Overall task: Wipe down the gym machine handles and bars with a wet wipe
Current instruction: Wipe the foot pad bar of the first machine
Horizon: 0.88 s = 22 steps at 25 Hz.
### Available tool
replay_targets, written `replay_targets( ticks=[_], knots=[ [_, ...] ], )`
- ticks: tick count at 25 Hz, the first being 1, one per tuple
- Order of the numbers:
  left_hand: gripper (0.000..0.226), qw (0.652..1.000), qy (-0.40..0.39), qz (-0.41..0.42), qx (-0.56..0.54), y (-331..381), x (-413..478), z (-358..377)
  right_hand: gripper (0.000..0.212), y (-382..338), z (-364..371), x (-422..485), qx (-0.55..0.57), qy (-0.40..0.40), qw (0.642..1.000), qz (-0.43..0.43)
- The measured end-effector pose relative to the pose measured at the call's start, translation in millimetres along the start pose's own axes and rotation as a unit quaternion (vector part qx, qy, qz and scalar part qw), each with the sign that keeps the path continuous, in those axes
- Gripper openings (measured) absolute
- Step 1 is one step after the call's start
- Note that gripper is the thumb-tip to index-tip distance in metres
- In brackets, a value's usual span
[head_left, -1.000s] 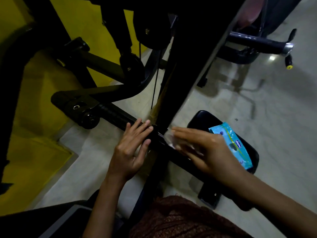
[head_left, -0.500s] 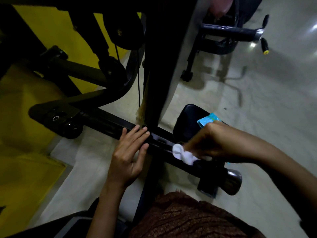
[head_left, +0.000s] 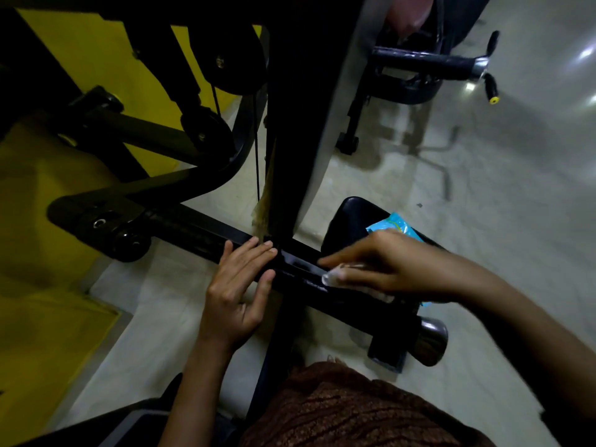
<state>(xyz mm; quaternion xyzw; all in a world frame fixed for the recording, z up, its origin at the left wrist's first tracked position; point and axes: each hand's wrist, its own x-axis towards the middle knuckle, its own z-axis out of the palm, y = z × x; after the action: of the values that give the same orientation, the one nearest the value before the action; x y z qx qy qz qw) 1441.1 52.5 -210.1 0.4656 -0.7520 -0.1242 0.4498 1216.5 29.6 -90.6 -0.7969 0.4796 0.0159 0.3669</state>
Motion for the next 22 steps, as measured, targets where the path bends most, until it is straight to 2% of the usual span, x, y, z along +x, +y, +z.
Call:
replay_targets(
  ticks=[2,4,6,8,9,10,12,13,14,16,17,19,22],
  knots=[
    [0.029,1.0,-0.002,0.0,0.001,0.4,0.5,-0.5,0.033,-7.9,19.9,9.6,0.007,0.009,1.0,-0.012],
    [0.028,1.0,-0.001,-0.003,0.002,0.5,1.0,-0.7,0.029,-4.2,19.9,1.4,-0.019,0.011,0.999,0.025],
    [0.028,1.0,0.0,-0.006,0.001,1.1,1.1,-0.1,0.023,2.9,4.6,-16.8,-0.015,-0.032,0.997,0.07],
    [0.029,1.0,0.0,-0.005,0.004,0.7,1.2,-0.3,0.024,0.5,-5.0,-25.8,-0.055,-0.047,0.996,0.043],
    [0.029,1.0,-0.004,-0.003,0.004,-0.1,1.3,-0.8,0.031,-6.1,-1.0,-22.8,-0.088,-0.002,0.996,0.007],
    [0.029,1.0,-0.011,-0.001,0.003,-1.2,1.3,-1.7,0.035,-12.9,7.0,-15.3,-0.099,0.075,0.991,-0.043],
    [0.031,1.0,-0.027,0.008,0.0,-3.9,1.3,-4.3,0.028,-28.0,36.5,1.3,-0.138,0.198,0.956,-0.168],
    [0.032,0.999,-0.034,0.014,0.0,-5.3,0.9,-5.2,0.023,-32.3,54.6,6.4,-0.189,0.212,0.937,-0.205],
    [0.032,0.999,-0.037,0.019,0.001,-6.6,0.4,-5.6,0.029,-30.6,66.7,6.4,-0.244,0.208,0.921,-0.22],
    [0.033,0.999,-0.038,0.018,0.001,-8.1,0.1,-6.0,0.059,-15.8,69.0,-8.9,-0.297,0.201,0.908,-0.217],
    [0.032,0.999,-0.036,0.013,0.0,-7.8,0.2,-5.4,0.066,-10.9,63.3,-20.5,-0.3,0.202,0.908,-0.212],
    [0.031,0.999,-0.031,0.004,-0.002,-6.4,-0.1,-4.5,0.068,-10.1,50.1,-38.6,-0.304,0.208,0.902,-0.223],
    [0.031,1.0,-0.029,0.004,-0.005,-7.0,0.2,-5.4,0.058,-18.5,52.1,-27.4,-0.307,0.244,0.895,-0.215]
  ],
)
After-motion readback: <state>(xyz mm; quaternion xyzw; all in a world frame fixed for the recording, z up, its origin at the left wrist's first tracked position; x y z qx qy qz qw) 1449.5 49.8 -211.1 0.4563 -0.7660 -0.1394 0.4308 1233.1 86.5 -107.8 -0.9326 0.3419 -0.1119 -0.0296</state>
